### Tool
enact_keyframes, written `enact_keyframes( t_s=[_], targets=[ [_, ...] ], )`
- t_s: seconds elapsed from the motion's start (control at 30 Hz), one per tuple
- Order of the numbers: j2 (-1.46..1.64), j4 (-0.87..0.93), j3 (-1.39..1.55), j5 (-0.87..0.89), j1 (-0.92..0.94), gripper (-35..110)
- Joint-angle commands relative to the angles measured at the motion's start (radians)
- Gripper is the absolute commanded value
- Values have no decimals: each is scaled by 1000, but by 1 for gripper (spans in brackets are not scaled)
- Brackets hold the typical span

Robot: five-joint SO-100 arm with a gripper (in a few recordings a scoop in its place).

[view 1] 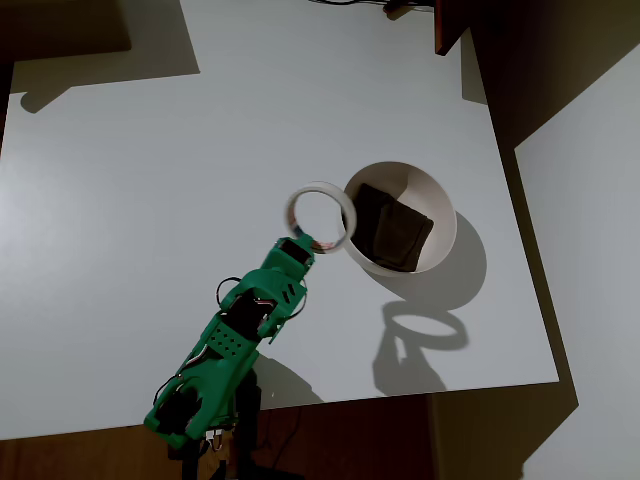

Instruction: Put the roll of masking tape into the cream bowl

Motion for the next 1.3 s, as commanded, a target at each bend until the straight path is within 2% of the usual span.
enact_keyframes(
  t_s=[0.0,0.3,0.63,1.0,1.27],
  targets=[
    [-67,-103,-132,-14,138,-8],
    [-522,-339,-282,-51,333,-8],
    [-1101,-387,-626,-48,419,-8],
    [-1267,-420,-676,-77,356,-8],
    [-1230,-382,-698,-54,305,-8]
  ],
)
